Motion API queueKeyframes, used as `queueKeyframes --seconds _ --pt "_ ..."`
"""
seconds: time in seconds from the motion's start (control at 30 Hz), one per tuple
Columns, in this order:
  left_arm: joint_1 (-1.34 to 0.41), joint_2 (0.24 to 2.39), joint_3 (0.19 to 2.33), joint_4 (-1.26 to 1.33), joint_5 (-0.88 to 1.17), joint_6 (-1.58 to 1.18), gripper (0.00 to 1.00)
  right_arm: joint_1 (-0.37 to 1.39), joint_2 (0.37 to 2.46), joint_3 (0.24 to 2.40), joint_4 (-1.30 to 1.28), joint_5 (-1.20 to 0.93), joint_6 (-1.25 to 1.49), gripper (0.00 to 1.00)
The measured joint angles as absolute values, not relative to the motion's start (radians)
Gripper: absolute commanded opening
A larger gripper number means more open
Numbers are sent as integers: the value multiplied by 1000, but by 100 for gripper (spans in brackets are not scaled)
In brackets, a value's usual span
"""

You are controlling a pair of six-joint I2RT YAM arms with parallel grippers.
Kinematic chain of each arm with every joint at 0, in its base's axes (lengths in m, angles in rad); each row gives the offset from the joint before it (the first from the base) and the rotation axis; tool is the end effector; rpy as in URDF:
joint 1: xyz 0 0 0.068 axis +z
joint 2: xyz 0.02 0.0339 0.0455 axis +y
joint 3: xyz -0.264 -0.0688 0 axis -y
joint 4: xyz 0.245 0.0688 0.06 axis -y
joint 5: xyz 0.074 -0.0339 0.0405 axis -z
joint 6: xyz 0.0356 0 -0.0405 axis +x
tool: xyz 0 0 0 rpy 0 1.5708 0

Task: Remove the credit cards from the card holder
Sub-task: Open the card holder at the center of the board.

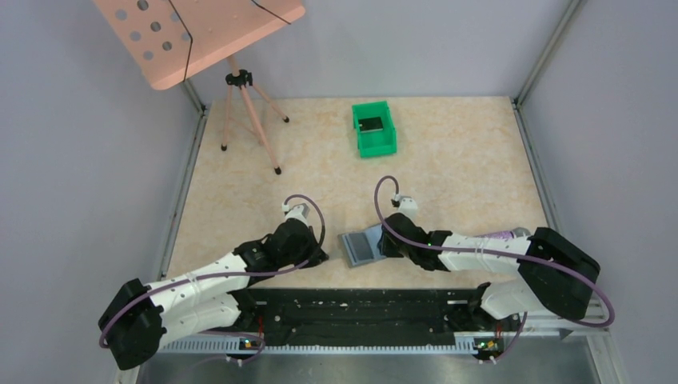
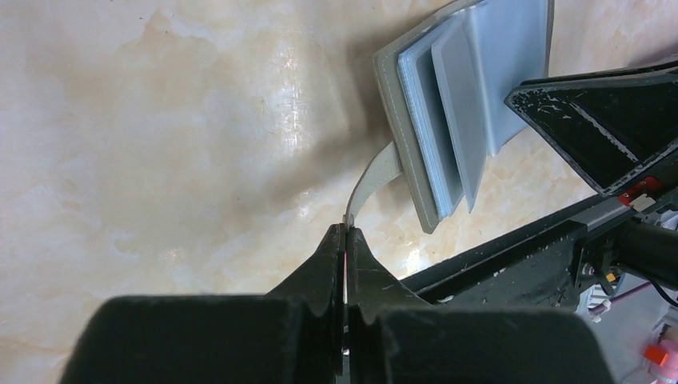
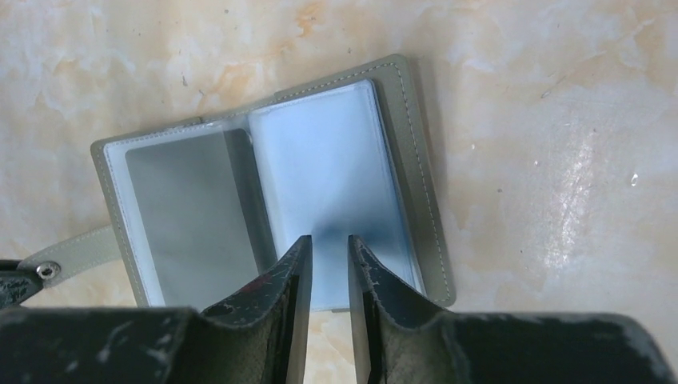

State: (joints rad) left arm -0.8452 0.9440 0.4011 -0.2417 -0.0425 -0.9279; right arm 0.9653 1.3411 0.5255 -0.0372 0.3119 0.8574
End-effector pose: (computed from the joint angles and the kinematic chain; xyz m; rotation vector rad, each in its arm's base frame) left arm 0.1229 -0.1362 0.1747 -0.1256 2.5020 -0.7713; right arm 0.1470 0.1932 0.1520 0.0121 2.4261 0.4850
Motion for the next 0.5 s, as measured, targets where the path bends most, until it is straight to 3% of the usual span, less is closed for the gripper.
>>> queueKeyframes --seconds 0.5 --pt "-845 931 401 -243 -42 -924 0 1061 1337 670 -40 274 819 46"
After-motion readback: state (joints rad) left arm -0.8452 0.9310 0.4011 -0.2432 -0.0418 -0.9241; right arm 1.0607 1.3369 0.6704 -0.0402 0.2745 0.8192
